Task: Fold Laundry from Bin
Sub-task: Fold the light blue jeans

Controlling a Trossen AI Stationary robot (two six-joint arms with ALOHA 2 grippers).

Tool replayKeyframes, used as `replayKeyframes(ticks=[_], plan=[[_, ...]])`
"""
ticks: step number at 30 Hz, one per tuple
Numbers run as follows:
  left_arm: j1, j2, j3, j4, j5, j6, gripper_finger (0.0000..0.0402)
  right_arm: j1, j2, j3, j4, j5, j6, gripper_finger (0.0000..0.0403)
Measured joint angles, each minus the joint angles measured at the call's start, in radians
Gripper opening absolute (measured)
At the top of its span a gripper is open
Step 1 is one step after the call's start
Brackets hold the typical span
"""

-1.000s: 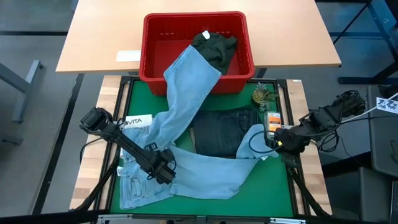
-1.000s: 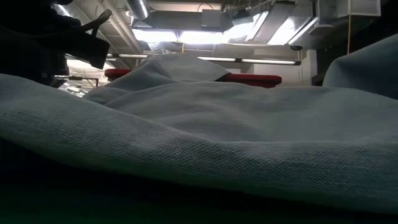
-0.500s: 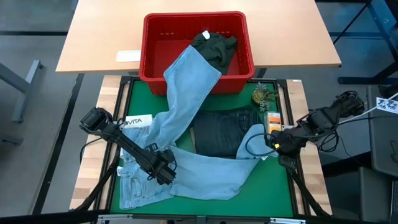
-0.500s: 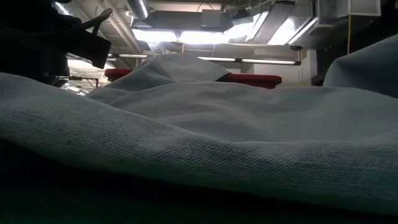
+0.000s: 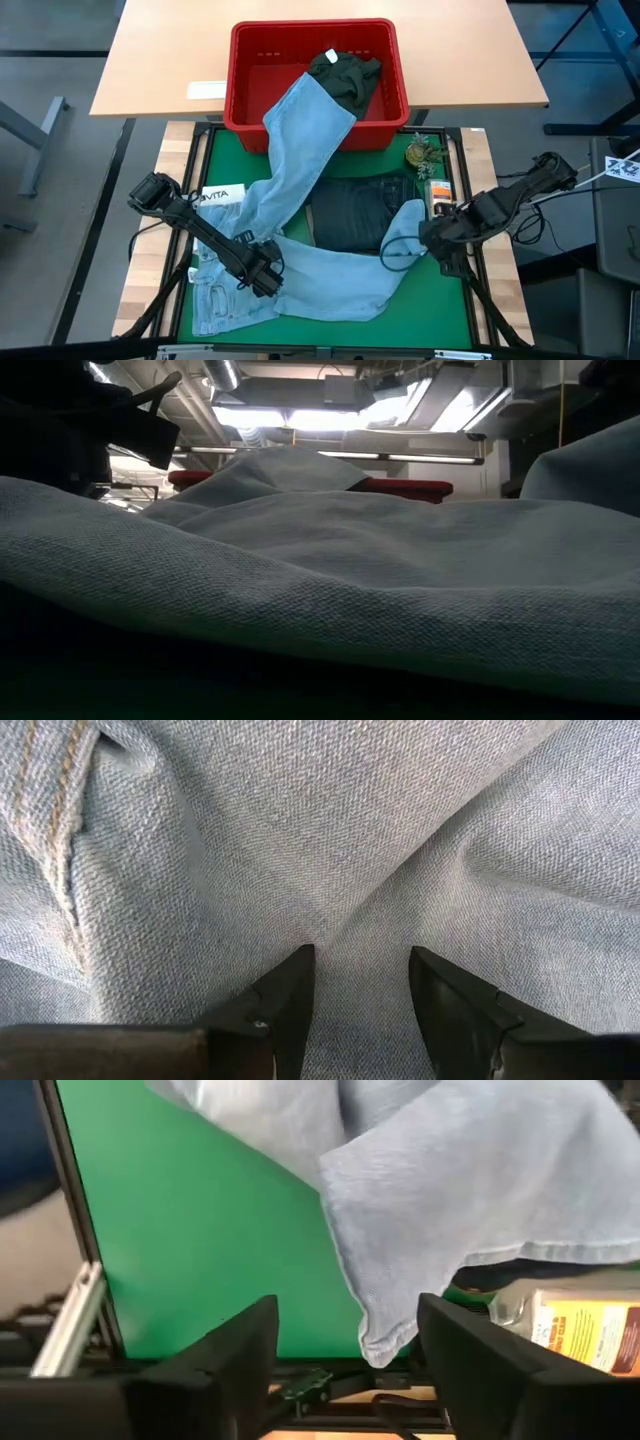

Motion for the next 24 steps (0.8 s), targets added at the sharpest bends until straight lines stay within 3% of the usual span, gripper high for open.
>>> replayKeyframes(ticks=[7, 16, 24], plan=[[0.000, 0.000, 0.000, 0.012, 0.000, 0.000, 0.0158, 0.000, 0.076, 0.000, -0.004, 0.009, -0.033, 0.0255], [0.000, 0.000, 0.000, 0.018, 0.000, 0.000, 0.0158, 0.000, 0.143, 0.000, -0.032, 0.135, -0.034, 0.0255], [0.000, 0.000, 0.000, 0.018, -0.001, 0.000, 0.0158, 0.000, 0.201, 0.000, -0.080, 0.143, -0.034, 0.0255]])
